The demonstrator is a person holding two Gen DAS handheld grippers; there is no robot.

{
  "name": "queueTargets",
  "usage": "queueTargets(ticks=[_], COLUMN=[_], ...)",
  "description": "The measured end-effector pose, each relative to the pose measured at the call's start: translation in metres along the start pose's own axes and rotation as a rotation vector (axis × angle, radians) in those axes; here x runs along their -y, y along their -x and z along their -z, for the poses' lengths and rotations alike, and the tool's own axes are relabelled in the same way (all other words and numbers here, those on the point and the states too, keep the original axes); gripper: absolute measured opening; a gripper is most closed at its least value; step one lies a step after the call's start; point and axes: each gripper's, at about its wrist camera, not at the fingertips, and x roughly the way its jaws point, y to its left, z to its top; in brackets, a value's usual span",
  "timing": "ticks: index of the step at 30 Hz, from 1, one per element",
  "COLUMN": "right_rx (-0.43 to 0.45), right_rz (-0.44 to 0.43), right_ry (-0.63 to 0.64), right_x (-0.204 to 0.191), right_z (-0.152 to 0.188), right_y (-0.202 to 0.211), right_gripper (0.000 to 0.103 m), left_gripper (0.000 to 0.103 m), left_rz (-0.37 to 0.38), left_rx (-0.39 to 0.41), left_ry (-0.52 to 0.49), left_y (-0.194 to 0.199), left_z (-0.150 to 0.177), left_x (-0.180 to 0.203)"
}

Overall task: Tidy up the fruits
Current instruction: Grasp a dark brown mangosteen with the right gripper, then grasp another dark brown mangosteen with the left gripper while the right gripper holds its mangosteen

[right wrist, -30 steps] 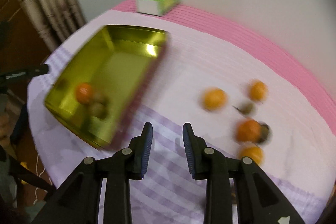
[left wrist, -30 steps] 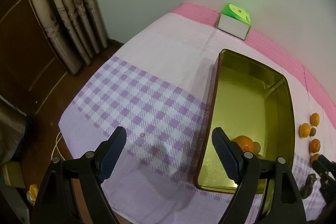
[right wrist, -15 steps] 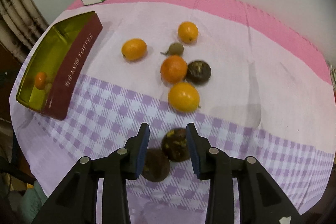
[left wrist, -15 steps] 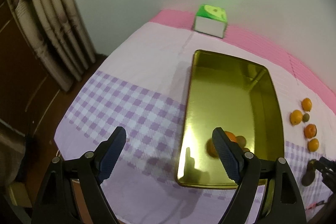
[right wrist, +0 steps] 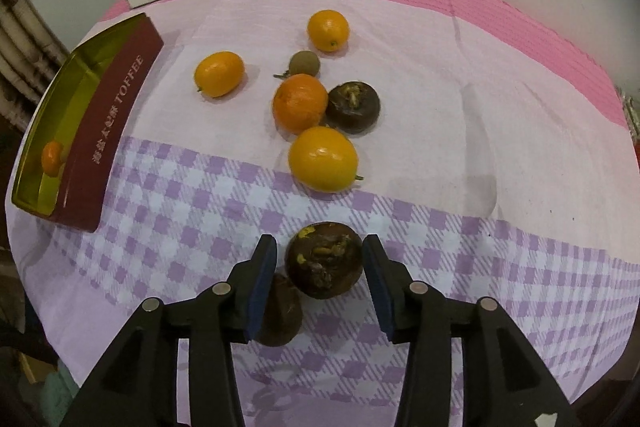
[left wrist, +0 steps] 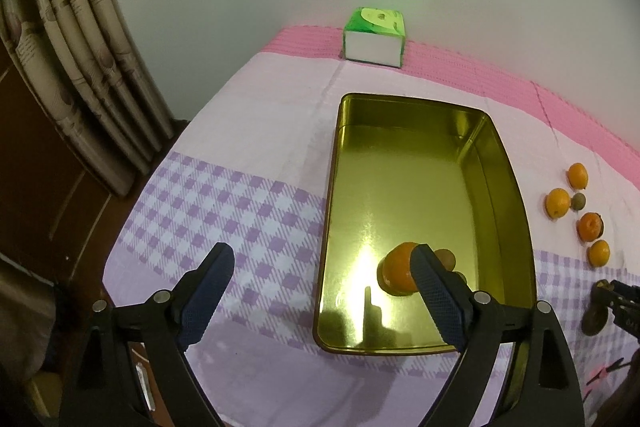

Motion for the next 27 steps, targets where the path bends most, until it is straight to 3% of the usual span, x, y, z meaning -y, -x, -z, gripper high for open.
queueTargets(ticks=[13, 19, 27], right_rx=[0.017, 0.059, 0.142], right_rz=[-0.042, -0.007, 0.087], right_ry=[-0.008, -0.008, 0.019], right_x=[0.007, 0.023, 0.057], right_z=[0.003, 0.002, 0.000], right_y=[-0.003, 0.000, 0.000], right_gripper=[0.039, 0.039, 0.039], left_gripper=[0.090, 0.090, 0.090], left_rz=[0.001, 0.076, 0.255], left_rx=[0.011, 0.003, -0.036], left_ry=[-0.085, -0.185, -0.328], left_y=[0.007, 0.018, 0.033], left_z=[0.007, 0.019, 0.036], left_x=[0.024, 0.064, 0.141])
